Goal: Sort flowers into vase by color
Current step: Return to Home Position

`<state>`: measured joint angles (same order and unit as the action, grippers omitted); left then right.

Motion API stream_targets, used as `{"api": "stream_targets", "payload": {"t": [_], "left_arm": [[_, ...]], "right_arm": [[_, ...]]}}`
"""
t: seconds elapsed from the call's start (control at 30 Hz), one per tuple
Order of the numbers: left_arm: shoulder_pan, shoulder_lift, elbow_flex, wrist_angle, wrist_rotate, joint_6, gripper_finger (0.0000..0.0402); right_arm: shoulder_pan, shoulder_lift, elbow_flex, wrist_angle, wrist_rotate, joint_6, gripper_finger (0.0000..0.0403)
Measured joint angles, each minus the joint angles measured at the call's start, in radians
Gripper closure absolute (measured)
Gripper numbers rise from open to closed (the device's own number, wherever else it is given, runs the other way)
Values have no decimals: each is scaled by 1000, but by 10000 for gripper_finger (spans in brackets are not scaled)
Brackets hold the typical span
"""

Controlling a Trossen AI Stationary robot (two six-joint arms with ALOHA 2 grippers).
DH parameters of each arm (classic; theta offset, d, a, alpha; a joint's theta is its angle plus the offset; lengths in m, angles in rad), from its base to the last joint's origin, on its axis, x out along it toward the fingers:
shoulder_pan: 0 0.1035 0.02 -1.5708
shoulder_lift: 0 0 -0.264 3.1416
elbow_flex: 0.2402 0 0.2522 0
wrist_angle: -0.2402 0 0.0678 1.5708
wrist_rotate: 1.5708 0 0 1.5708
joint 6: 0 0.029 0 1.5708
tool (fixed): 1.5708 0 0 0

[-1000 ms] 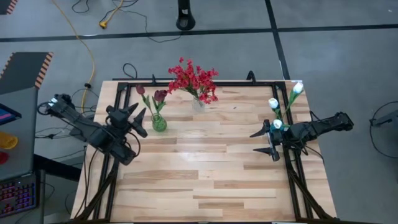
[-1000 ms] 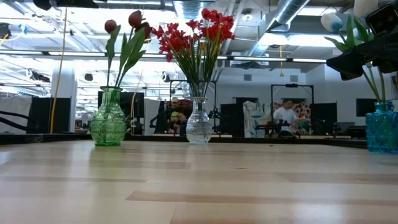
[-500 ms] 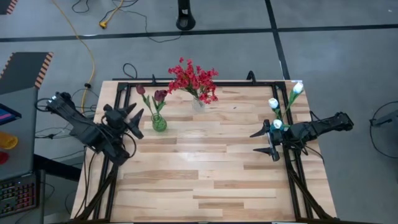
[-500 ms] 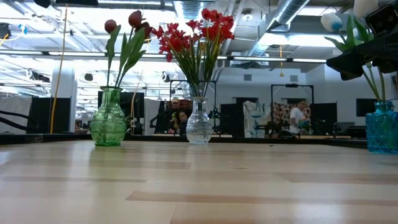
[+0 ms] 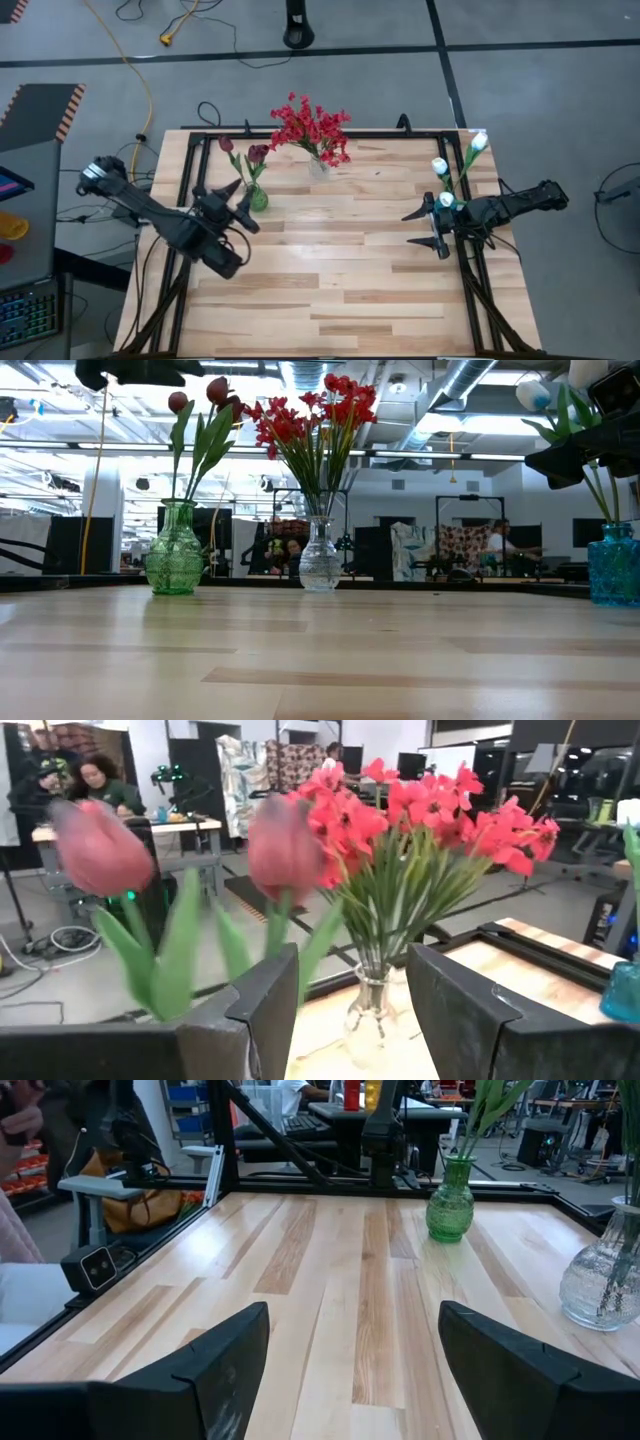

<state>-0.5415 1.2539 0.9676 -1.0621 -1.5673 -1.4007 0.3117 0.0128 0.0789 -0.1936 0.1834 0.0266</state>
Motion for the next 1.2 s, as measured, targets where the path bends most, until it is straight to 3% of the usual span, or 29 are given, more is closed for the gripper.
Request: {"api": "stream_targets", "payload": {"t": [0.33, 0.57, 0.67, 0.8, 0.9, 1.0, 1.2], "left_arm": [[46, 143, 93, 198, 2, 151, 228], [146, 226, 187, 307, 98, 389, 228], [198, 238, 189, 530, 213, 651, 228], [286, 238, 189, 890, 469, 1057, 232], [347, 238, 189, 1097, 675, 1272, 253], [396, 237, 190, 1148, 801, 1339, 286], [433, 188, 164, 1137, 857, 1370, 380]], "right_arm": [[0, 0, 0, 0, 0, 0, 85], [0, 0, 0, 0, 0, 0, 85], [0, 0, 0, 0, 0, 0, 85], [0, 0, 0, 0, 0, 0, 85], [0, 0, 0, 0, 0, 0, 85], [0, 0, 0, 0, 0, 0, 85], [0, 0, 0, 0, 0, 0, 85]]}}
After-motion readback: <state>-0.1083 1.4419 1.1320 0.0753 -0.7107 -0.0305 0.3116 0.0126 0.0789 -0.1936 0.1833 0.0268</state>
